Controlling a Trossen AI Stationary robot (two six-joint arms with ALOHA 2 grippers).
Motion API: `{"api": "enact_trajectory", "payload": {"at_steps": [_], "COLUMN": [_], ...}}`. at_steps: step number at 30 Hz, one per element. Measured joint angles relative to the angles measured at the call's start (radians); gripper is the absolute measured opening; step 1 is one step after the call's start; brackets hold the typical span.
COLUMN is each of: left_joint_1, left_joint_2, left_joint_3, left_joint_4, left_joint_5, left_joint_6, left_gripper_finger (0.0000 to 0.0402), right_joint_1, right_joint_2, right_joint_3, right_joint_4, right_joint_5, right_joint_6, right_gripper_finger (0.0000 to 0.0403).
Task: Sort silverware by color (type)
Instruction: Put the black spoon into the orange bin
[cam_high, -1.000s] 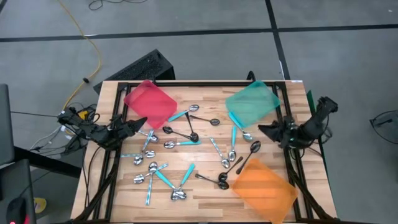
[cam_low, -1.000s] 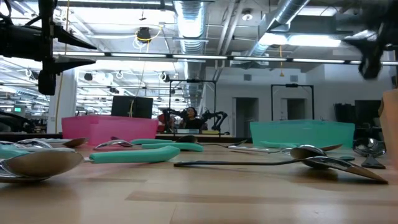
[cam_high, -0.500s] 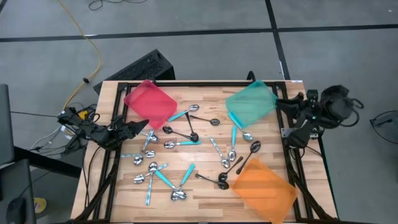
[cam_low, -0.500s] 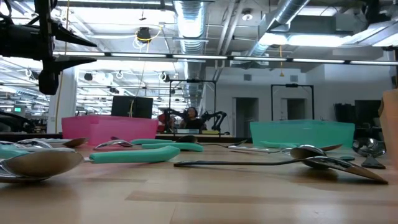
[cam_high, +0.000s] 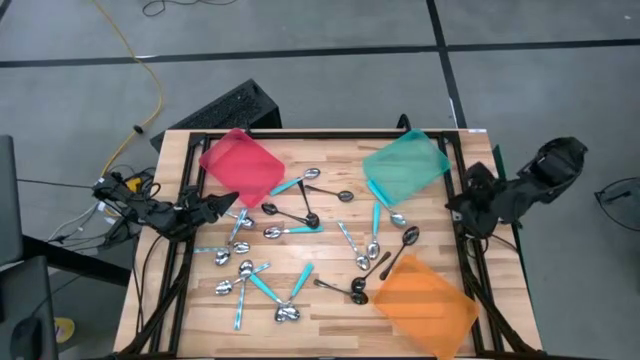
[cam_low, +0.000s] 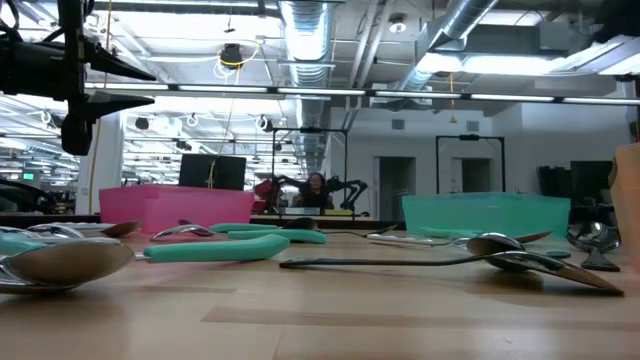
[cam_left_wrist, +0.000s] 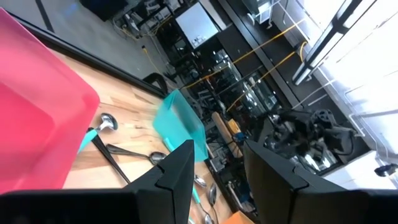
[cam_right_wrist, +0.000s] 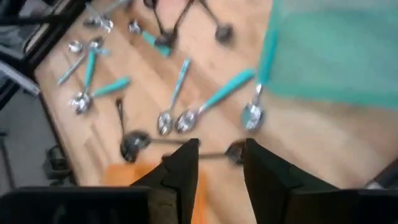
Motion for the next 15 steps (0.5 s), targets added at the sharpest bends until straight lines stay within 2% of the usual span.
{"api": "enact_trajectory", "payload": {"at_steps": [4, 10, 15], "left_joint_1": [0.000, 0.000, 0.000], "left_joint_2": [0.000, 0.000, 0.000], "left_joint_3": [0.000, 0.000, 0.000], "left_joint_4": [0.000, 0.000, -0.001], "left_joint_5": [-0.002, -0.002, -0.002], "left_joint_6": [0.001, 0.002, 0.002], "left_gripper_finger": [0.0123, 0.0123, 0.0123], "right_joint_1": [-0.046, -0.100, -0.159], "right_joint_2": [0.063, 0.110, 0.144], "right_joint_3": [-0.008, -0.047, -0.109], "right_joint_4": [-0.061, -0.020, -0.014], "right_joint_5": [-0.094, -0.216, -0.276], "right_joint_6": [0.013, 0.018, 0.091], "right_gripper_finger": [0.0184, 0.0253, 0.0264]}}
